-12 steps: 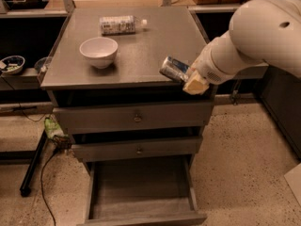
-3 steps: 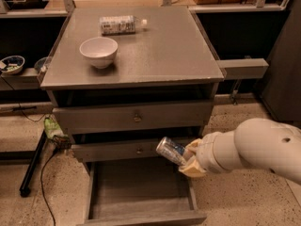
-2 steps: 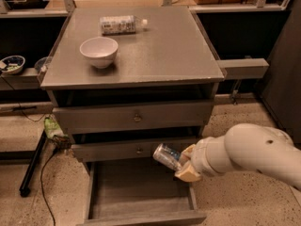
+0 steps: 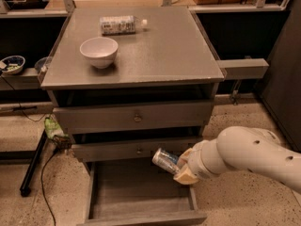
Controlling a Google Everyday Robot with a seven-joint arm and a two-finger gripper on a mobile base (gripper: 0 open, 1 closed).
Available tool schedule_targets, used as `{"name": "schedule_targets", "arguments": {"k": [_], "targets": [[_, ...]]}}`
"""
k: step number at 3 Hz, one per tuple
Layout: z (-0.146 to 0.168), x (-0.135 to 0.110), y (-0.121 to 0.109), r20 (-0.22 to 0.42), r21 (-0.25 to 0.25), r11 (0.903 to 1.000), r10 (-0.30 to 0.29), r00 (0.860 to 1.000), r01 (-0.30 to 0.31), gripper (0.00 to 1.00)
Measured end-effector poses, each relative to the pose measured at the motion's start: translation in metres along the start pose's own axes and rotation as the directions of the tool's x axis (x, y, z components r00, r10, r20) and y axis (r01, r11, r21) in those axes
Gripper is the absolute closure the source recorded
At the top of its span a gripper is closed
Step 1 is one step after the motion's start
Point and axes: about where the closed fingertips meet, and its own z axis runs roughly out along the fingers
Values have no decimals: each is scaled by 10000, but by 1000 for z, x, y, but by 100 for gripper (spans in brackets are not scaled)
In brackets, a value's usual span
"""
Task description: Place redbull can into bottom drawer
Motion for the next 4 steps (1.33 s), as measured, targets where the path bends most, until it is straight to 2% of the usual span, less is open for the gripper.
{"name": "schedule_targets", "arguments": {"k": [1,2,4], "targets": [[2,6,2,487,-24,10000,90,9988,-89,100],[30,23,5,585,-219,9994,291,9979,-278,100],[103,19,-1,294,-860,9955,417,9987,-390,100]]}}
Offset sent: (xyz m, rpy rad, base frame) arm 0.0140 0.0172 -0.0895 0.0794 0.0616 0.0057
